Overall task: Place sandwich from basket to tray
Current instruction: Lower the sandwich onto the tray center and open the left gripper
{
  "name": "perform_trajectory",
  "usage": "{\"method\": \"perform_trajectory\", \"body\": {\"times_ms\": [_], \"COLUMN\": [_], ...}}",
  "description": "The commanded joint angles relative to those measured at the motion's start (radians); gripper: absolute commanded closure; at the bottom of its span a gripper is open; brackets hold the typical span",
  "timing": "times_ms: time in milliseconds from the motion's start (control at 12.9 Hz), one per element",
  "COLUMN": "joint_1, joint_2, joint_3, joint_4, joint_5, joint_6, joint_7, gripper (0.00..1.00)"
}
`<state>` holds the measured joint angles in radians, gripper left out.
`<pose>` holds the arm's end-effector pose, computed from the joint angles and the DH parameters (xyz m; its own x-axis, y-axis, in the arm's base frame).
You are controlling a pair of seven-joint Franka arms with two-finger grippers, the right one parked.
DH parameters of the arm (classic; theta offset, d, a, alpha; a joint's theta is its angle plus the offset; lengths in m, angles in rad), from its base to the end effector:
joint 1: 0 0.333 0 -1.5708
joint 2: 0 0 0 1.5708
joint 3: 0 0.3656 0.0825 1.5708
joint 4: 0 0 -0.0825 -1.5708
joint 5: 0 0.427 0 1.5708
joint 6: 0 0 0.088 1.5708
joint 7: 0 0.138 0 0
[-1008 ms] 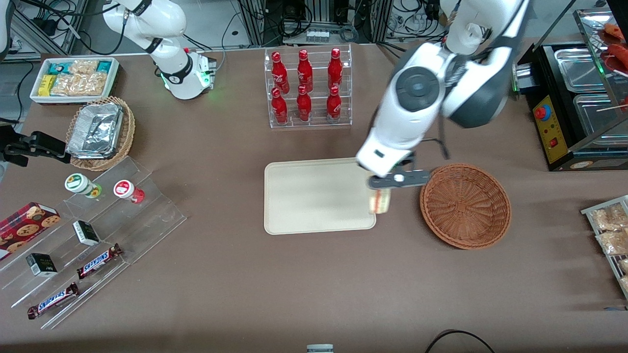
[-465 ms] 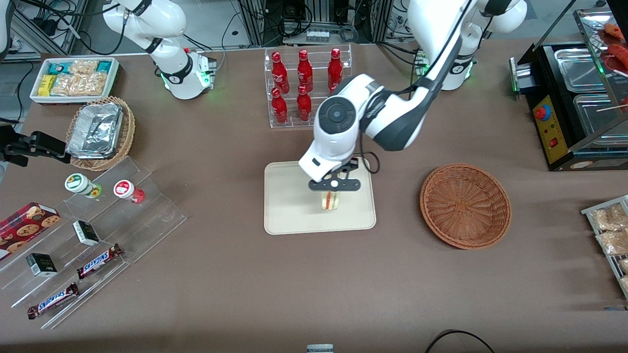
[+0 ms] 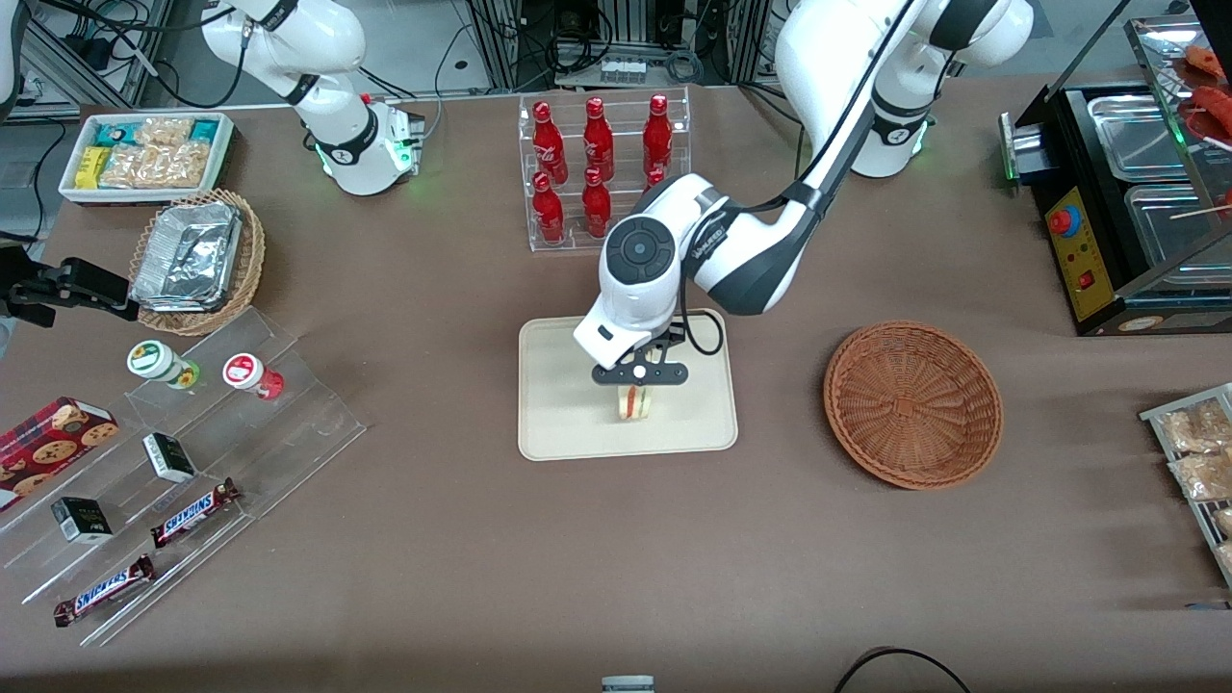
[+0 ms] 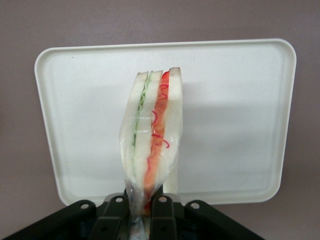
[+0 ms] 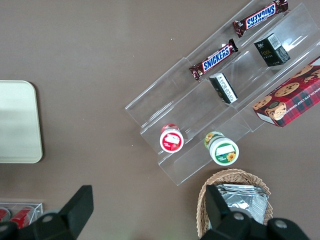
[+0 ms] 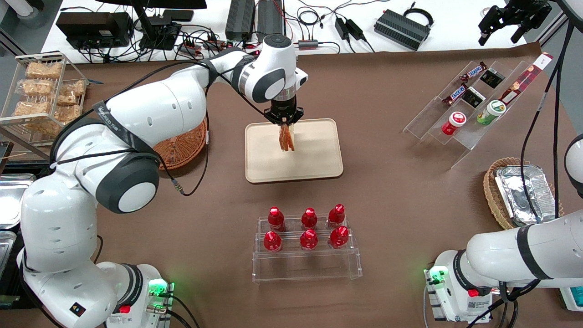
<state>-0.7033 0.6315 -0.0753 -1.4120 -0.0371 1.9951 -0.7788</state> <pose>0.5614 -0.5436 0.3176 0.9957 0.0286 -0.0885 0.0306 -0.9993 0.0214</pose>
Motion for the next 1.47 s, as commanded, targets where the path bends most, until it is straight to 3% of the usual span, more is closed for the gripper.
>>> {"method": "perform_trajectory", "body": {"times_ms": [0,930,1008,1085,1163,1240,1395], "joint_1": [-0.022,-0.065,-0.067,-0.067,-0.067,-0.065,-0.065], "joint_2": [0.033,0.109,0.111,0.114,0.116,0.112,0.103], "joint_3": [0.014,0.014,0.014,0.014,0.014,0.014,0.014], "joint_4": [0.004,0.004,0.004,0.004,0.005,0.007,0.013], "joint_5": [-0.012,-0.001,-0.001,0.000,0.002,0.002,-0.003], "joint_6": [0.033,0.071,0.071,0.071,0.071,0.070,0.065], "joint_7": [-0.043,-0.100,-0.100,-0.100,-0.097,-0.097,-0.100], "gripper": [1.00,1.00,0.87,0.54,0.13,0.01,0.01]}}
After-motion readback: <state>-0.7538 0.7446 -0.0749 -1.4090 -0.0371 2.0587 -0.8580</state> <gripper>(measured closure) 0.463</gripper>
